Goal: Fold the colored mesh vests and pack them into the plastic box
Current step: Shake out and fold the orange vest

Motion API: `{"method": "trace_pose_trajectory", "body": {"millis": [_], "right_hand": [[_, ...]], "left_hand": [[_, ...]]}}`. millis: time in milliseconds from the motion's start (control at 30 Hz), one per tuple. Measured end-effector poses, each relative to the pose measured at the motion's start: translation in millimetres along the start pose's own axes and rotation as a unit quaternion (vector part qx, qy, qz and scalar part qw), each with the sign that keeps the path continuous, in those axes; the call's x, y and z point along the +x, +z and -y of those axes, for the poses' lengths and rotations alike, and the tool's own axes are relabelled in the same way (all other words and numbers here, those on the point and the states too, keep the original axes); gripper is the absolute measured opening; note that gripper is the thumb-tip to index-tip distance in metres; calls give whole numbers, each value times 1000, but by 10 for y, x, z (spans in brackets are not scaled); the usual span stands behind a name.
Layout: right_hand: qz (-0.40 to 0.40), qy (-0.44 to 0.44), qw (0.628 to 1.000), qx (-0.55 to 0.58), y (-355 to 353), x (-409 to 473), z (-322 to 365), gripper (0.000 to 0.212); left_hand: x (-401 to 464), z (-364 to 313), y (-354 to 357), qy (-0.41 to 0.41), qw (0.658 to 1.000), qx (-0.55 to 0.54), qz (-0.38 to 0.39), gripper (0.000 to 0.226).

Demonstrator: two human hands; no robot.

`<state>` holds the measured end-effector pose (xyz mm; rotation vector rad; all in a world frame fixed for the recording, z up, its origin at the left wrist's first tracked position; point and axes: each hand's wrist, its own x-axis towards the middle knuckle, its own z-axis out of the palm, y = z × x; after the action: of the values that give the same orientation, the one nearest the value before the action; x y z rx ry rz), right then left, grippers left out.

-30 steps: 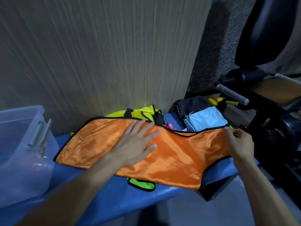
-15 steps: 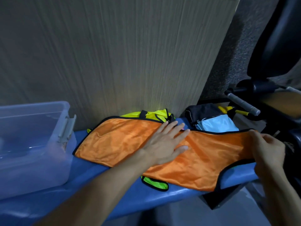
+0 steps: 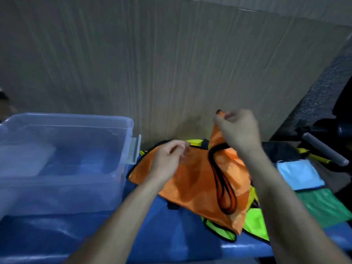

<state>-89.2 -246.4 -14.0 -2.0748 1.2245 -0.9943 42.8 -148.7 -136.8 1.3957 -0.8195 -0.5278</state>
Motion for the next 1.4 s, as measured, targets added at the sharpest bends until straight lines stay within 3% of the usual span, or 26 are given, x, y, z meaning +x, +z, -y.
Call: {"method": "trace_pose_trajectory", "body": {"millis": [100, 200, 267, 333, 433, 500, 600, 700, 867, 1000, 1167, 1300, 1400], "right_hand": [[75, 4, 996, -55, 701, 96, 232, 27], [159, 24, 984, -77, 1199, 86, 214, 28], [239, 66, 969, -16, 1337, 45, 141, 27], [276, 100, 955, 50, 1305, 32, 23, 20], [220, 31, 975, 27, 1011, 37, -269, 7], [145, -69, 984, -82, 742, -12, -522, 3], [66, -174, 966, -178, 419, -150, -904, 12], [60, -208, 952, -214, 295, -216, -1259, 18], [31, -188, 955, -226, 309, -211, -1587, 19], [24, -157, 962, -224, 280, -77, -1728, 19], [70, -128, 979, -143, 240, 63, -1797, 4], [126, -65, 985, -101, 247, 129, -1756, 10], [100, -44, 990, -93, 322, 130, -1697, 11]], "left_hand": [[177, 71, -86, -86, 988, -102, -83, 29], [327, 157, -206, -188, 967, -127, -115, 58], [415, 259, -274, -221, 959, -143, -103, 78], [446, 267, -332, -237, 959, -134, -76, 83], [495, 274, -386, -236, 967, -74, -61, 83], [524, 277, -370, -199, 975, 32, -92, 58], [551, 322, -311, -144, 968, 184, -88, 30], [570, 379, -255, -107, 960, 232, -118, 25], [552, 441, -130, -90, 958, 209, -175, 26], [621, 502, -184, -84, 944, 260, -188, 30], [679, 552, -249, -59, 940, 279, -185, 30], [742, 467, -289, -34, 942, 276, -188, 27], [789, 485, -325, -6, 927, 315, -205, 29]]}}
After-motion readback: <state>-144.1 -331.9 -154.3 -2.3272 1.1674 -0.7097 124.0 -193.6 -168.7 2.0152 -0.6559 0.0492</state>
